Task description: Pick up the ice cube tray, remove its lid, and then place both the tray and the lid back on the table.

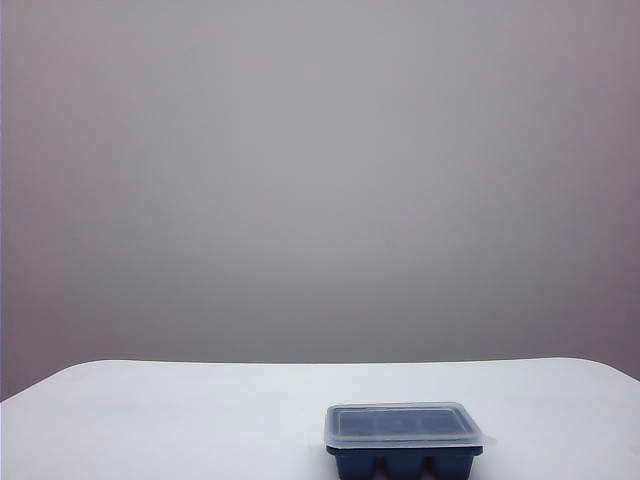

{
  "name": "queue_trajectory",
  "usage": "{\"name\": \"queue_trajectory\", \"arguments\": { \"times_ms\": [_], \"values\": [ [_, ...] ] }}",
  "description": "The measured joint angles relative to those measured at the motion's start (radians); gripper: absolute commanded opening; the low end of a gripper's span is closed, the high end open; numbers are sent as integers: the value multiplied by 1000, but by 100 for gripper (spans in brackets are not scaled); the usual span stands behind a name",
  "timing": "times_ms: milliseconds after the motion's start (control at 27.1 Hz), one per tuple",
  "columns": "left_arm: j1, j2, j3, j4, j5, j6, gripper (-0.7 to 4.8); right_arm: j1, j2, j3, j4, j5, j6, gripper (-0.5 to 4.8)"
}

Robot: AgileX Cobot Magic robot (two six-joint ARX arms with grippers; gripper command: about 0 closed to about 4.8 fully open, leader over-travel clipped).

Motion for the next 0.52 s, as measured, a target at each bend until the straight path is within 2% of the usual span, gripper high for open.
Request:
{"name": "queue_trajectory", "arguments": {
  "times_ms": [369,480,517],
  "values": [
    [0,0,-1,42,0,-8,27,0,0,0,0,0,0,-5],
    [0,0,1,42,18,-84,27,0,0,0,3,0,3,-5],
    [0,0,5,50,62,-134,27,0,0,0,16,-2,3,-5]
  ]
}}
